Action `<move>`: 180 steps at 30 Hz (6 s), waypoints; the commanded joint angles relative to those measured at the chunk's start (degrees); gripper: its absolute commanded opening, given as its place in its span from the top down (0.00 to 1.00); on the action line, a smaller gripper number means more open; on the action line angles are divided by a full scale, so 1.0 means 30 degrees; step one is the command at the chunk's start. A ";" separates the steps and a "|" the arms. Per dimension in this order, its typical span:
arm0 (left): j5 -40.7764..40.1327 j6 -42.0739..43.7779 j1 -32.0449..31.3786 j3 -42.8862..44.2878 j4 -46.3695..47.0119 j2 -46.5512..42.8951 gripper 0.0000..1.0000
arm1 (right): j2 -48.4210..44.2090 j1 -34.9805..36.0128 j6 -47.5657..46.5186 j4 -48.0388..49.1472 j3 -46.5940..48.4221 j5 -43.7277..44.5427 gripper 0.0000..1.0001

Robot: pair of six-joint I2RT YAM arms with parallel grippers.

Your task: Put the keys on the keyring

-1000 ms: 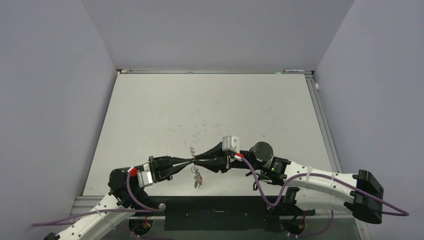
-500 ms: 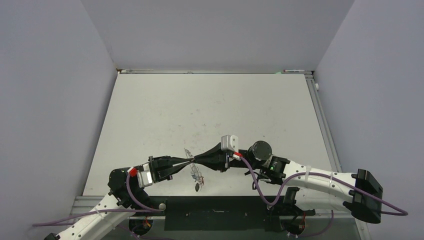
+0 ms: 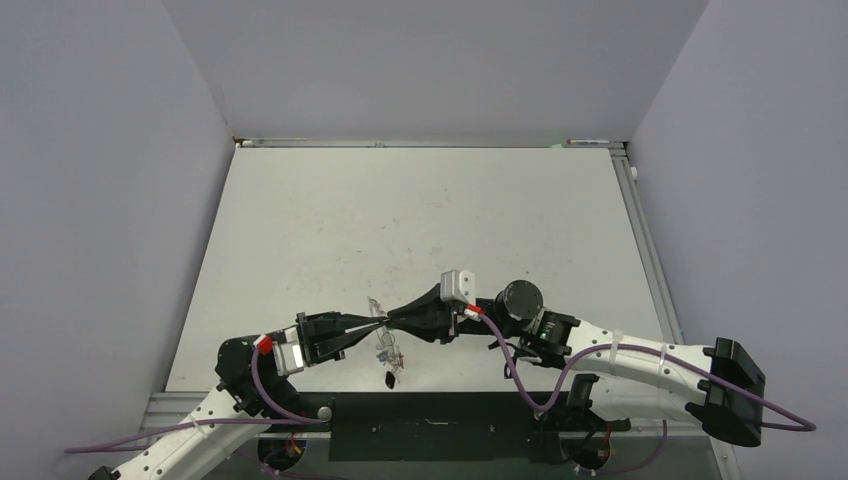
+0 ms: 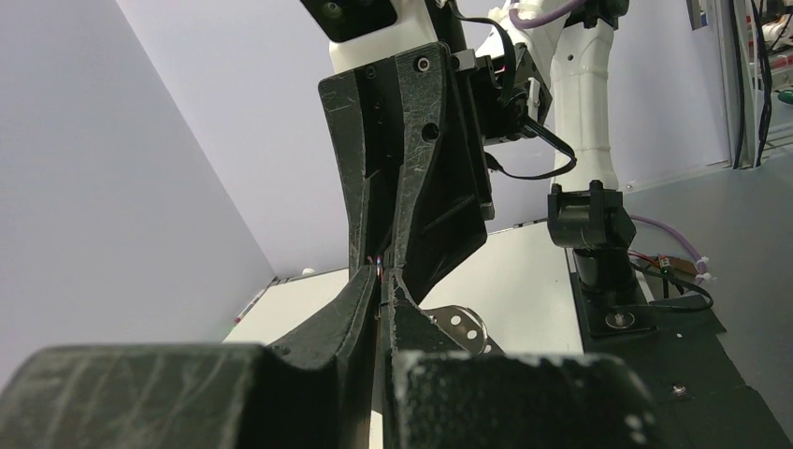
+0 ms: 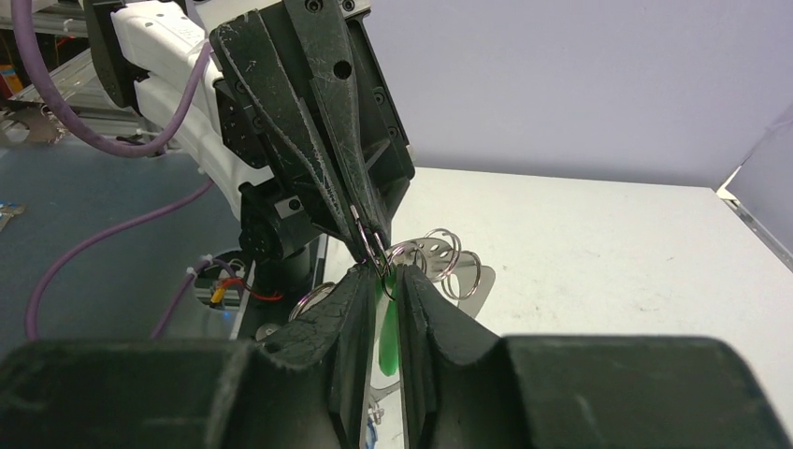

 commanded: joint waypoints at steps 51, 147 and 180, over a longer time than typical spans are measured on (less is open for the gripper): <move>-0.1146 0.5656 0.0125 0.8362 -1.7841 0.2208 0.59 | -0.1327 0.0671 -0.5974 -1.0724 0.4366 0.5109 0.95; -0.8308 0.7410 -0.6685 1.1725 -1.8466 0.9570 0.88 | -0.1908 0.0669 -0.7217 -1.3517 0.4642 0.3949 0.95; -0.8780 0.3464 -0.6617 0.8214 -1.1567 0.5438 1.00 | -0.7602 0.0670 -0.5724 -0.9153 0.1834 0.4415 0.52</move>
